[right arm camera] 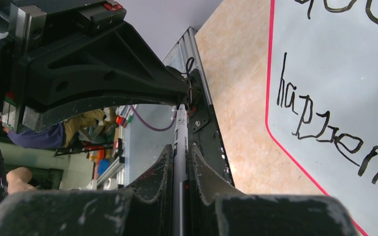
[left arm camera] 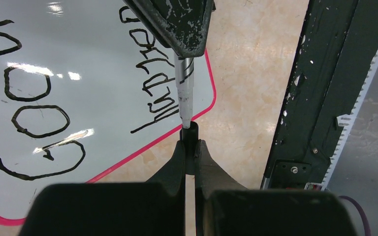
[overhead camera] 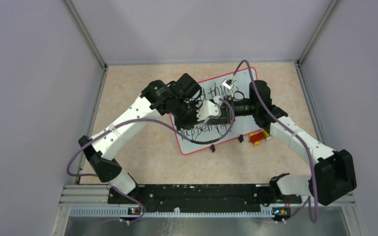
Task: Write a sentence on the whiteboard
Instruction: Insert the whiteboard marker without the cap into the pen cap, then pass from the right arm to the left
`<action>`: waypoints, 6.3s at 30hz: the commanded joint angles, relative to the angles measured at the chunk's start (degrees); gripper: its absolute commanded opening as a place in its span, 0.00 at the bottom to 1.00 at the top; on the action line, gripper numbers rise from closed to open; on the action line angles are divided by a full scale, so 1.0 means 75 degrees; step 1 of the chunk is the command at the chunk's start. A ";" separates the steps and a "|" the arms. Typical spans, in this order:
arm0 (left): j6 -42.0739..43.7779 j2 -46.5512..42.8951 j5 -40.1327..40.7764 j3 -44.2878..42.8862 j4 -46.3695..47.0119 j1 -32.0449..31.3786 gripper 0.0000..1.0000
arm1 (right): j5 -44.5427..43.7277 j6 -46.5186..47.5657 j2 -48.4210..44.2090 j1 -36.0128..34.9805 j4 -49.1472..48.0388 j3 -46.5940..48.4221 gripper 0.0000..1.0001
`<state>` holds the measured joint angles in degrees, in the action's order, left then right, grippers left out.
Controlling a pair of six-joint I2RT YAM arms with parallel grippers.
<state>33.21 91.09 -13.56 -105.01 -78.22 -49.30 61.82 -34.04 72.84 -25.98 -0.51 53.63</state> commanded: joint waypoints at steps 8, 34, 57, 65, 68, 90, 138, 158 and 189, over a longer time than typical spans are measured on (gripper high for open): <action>-0.0295 0.0277 -0.0472 -0.0652 0.0316 -0.0118 0.00 | -0.0191 0.0233 0.0083 -0.0192 -0.0105 0.0391 0.00; -0.0486 0.0265 -0.0922 -0.1559 0.0652 -0.0118 0.00 | -0.0114 -0.0709 0.0085 -0.0171 -0.1272 -0.0029 0.00; -0.0297 -0.0009 -0.1103 -0.1516 0.0568 -0.0118 0.00 | 0.0333 -0.1509 0.0018 -0.0012 -0.2233 -0.0414 0.00; -0.0163 -0.0227 -0.1065 -0.1227 0.0595 -0.0118 0.00 | 0.0530 -0.1905 -0.0001 0.0123 -0.2676 -0.0470 0.00; -0.0112 -0.0246 -0.1051 -0.1196 0.0667 -0.0118 0.00 | 0.0563 -0.1902 0.0009 0.0130 -0.2677 -0.0468 0.00; -0.0061 -0.0220 -0.0755 -0.0590 0.1210 -0.0142 0.00 | 0.0068 -0.0261 0.0096 -0.0004 -0.0476 0.0296 0.00; -0.0077 -0.2191 -0.2296 0.1783 0.3450 0.1913 0.73 | 0.0631 -0.2802 0.0000 0.0455 -0.3995 -0.0312 0.00; 0.0468 -0.1690 -0.1364 0.1860 0.3314 0.0839 0.33 | 0.0606 -0.2674 0.0129 0.0125 -0.3754 -0.0239 0.00; -0.0505 -0.0595 -0.2212 0.0143 0.3870 0.0344 0.00 | 0.0291 -0.1806 0.0301 -0.0437 -0.2800 0.0120 0.00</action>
<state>31.40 85.06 -23.42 -99.26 -64.66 -44.47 65.21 -49.01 74.65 -24.88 -20.97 52.23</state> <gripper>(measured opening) 0.107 0.084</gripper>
